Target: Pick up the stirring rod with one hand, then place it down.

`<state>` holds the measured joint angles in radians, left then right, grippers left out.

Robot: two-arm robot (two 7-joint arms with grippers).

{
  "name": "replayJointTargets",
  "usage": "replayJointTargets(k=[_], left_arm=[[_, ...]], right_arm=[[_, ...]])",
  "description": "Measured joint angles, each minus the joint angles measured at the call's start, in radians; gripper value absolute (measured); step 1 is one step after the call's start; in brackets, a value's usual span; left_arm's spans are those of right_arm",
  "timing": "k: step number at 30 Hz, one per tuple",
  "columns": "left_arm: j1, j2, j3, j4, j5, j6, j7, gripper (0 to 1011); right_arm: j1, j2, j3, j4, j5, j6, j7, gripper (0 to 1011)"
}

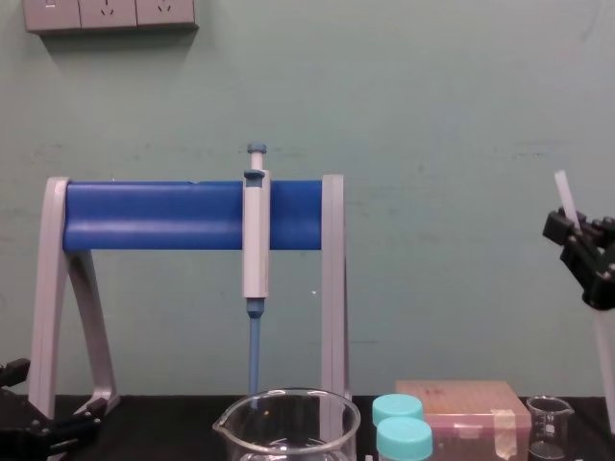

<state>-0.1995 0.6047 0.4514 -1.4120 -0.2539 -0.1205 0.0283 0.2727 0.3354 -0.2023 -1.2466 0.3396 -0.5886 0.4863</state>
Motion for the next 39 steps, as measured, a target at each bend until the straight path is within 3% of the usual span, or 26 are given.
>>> replayJointTargets(k=[16,39], left_arm=[[0.0,0.0,0.0,0.0,0.0,0.0,0.0,1000],[0.0,0.0,0.0,0.0,0.0,0.0,0.0,1000]], right_arm=[[-0.015,-0.029,0.039,0.042,0.008,-0.022,0.025,72],[-0.014,-0.027,0.035,0.041,0.008,-0.022,0.025,72]])
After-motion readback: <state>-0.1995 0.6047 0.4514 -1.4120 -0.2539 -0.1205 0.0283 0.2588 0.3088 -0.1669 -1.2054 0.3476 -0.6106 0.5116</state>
